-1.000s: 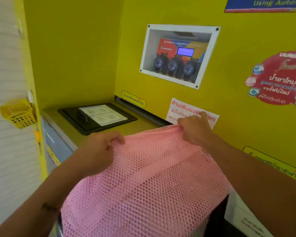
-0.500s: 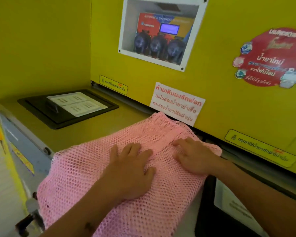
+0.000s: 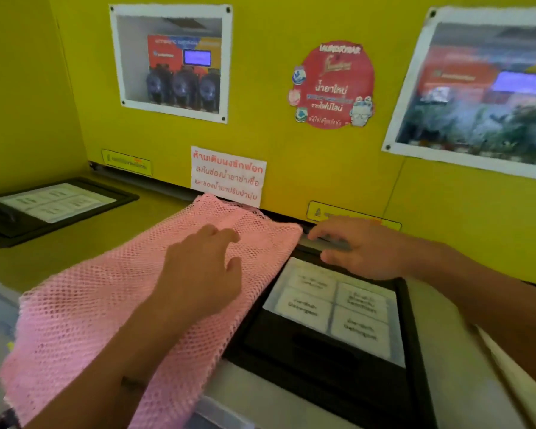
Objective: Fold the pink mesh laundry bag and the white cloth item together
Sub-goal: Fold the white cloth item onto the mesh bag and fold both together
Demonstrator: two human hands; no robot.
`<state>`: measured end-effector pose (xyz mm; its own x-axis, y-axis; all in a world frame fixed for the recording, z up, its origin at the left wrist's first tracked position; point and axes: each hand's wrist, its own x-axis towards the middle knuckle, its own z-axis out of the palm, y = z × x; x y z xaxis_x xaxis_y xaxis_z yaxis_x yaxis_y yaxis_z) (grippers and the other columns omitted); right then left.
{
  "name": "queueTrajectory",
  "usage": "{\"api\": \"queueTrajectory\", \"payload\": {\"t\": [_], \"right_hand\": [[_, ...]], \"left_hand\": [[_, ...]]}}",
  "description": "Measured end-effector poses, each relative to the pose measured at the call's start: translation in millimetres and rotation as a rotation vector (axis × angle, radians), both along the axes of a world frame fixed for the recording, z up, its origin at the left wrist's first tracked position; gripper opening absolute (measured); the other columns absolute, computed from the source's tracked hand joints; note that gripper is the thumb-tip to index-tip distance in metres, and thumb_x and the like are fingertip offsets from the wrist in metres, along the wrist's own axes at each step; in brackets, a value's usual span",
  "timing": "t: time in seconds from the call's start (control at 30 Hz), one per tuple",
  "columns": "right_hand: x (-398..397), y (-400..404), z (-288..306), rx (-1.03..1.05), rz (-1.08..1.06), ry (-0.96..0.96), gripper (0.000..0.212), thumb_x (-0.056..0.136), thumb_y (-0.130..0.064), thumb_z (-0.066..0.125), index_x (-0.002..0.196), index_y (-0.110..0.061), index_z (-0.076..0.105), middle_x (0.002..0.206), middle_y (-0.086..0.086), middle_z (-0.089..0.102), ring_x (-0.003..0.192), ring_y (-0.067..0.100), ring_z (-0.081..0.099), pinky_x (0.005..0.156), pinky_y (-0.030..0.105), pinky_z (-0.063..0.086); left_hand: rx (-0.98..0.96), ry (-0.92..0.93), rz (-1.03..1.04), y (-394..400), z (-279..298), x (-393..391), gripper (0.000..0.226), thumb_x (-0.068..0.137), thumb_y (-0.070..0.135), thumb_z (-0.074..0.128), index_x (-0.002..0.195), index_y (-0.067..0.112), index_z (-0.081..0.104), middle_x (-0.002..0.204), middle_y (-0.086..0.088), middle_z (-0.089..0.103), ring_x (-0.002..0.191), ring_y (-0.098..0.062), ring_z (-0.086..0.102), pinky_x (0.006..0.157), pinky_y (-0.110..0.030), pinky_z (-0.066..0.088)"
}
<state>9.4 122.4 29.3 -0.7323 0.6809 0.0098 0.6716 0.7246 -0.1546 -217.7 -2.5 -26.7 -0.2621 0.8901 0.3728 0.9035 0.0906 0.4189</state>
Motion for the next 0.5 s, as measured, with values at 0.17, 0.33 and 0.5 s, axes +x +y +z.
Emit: {"api": "queueTrajectory", "payload": {"t": [0.17, 0.33, 0.5], "right_hand": [[140, -23, 16, -0.102, -0.193, -0.252, 0.054, 0.098, -0.04, 0.052, 0.148, -0.028, 0.036, 0.155, -0.009, 0.037, 0.14, 0.013, 0.037, 0.111, 0.028, 0.031], [278, -35, 4, -0.205, -0.464, -0.363, 0.056, 0.094, -0.046, 0.056, 0.146, -0.037, 0.035, 0.15, -0.005, 0.043, 0.129, 0.019, 0.049, 0.105, 0.037, 0.041], [342, -42, -49, -0.23, -0.528, -0.236, 0.066, 0.087, -0.059, 0.055, 0.146, -0.047, 0.028, 0.159, -0.008, 0.026, 0.143, 0.023, 0.03, 0.114, 0.041, 0.031]], "left_hand": [[0.151, -0.067, -0.299, -6, 13, 125, 0.033, 0.09, 0.027, 0.06, 0.124, 0.028, 0.059, 0.115, 0.013, 0.059, 0.105, -0.008, 0.054, 0.096, -0.034, 0.046], [0.056, -0.088, -0.534, -17, -1, 259, 0.028, 0.092, 0.04, 0.052, 0.12, 0.04, 0.056, 0.11, 0.02, 0.058, 0.103, 0.001, 0.052, 0.097, -0.029, 0.044], [-0.557, -0.032, -0.687, -32, -8, 353, 0.064, 0.077, 0.077, 0.05, 0.136, 0.056, 0.033, 0.149, 0.022, 0.025, 0.143, -0.015, 0.019, 0.118, -0.047, 0.018]]}}
